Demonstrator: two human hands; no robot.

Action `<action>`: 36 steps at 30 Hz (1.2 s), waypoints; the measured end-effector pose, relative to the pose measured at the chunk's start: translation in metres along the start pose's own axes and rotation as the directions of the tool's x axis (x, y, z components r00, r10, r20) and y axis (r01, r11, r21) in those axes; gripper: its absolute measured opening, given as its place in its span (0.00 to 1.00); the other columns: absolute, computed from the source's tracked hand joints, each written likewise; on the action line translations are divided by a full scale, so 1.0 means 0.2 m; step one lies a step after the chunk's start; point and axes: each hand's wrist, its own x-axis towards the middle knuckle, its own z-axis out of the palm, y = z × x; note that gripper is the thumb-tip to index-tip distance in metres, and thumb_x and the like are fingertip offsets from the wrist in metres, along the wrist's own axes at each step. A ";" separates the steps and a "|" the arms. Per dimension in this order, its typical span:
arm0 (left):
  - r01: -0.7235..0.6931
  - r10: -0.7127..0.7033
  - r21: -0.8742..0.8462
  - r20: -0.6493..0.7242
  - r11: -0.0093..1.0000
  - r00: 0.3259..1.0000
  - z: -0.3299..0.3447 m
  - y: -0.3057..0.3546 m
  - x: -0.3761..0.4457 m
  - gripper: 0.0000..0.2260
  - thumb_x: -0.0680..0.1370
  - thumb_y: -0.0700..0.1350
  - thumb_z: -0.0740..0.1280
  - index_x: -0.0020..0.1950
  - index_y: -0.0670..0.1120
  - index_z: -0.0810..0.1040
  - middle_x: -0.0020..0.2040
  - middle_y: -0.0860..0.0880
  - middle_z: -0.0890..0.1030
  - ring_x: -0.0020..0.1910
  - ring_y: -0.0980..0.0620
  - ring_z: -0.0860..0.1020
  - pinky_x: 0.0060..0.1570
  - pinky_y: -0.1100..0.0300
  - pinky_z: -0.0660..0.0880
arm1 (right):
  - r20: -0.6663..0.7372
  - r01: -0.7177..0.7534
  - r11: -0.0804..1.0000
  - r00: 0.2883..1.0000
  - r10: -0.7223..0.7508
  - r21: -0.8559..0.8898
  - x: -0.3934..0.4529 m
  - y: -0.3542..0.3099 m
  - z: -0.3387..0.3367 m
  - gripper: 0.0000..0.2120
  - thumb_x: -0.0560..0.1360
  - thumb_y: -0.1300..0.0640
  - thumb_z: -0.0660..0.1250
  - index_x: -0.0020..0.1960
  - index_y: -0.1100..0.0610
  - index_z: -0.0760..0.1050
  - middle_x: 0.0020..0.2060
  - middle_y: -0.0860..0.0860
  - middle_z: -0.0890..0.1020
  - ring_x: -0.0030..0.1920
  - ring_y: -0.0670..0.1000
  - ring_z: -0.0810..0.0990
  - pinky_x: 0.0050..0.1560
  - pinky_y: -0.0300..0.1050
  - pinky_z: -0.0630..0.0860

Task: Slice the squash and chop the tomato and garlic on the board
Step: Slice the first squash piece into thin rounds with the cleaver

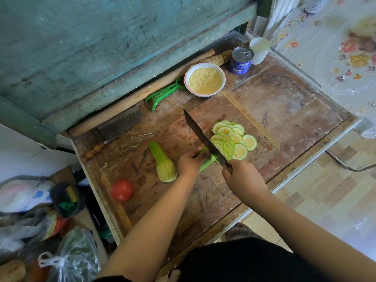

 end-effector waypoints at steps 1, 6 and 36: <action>0.004 -0.004 -0.002 0.000 1.000 1.000 0.00 0.00 0.00 0.18 0.71 0.47 0.75 0.58 0.42 0.81 0.58 0.46 0.82 0.59 0.50 0.78 0.63 0.52 0.72 | -0.001 0.002 1.000 1.000 -0.002 -0.001 0.00 0.00 0.00 0.16 0.80 0.53 0.56 0.36 0.58 0.67 0.28 0.53 0.71 0.28 0.53 0.69 0.26 0.42 0.63; 0.007 -0.007 0.000 -0.008 1.000 1.000 0.00 0.00 0.00 0.17 0.71 0.46 0.75 0.58 0.42 0.81 0.56 0.46 0.82 0.58 0.50 0.78 0.62 0.51 0.72 | 0.006 0.002 1.000 1.000 -0.002 -0.021 0.00 0.00 0.00 0.15 0.81 0.53 0.55 0.39 0.59 0.69 0.30 0.54 0.73 0.29 0.54 0.71 0.27 0.42 0.64; -0.017 0.017 0.011 0.036 1.000 0.999 0.00 0.00 0.00 0.19 0.74 0.47 0.72 0.64 0.43 0.77 0.61 0.48 0.79 0.62 0.51 0.76 0.60 0.60 0.70 | 0.093 -0.105 0.990 0.991 0.096 0.092 0.14 0.03 0.06 0.15 0.80 0.54 0.57 0.35 0.58 0.67 0.30 0.53 0.72 0.29 0.53 0.70 0.27 0.42 0.62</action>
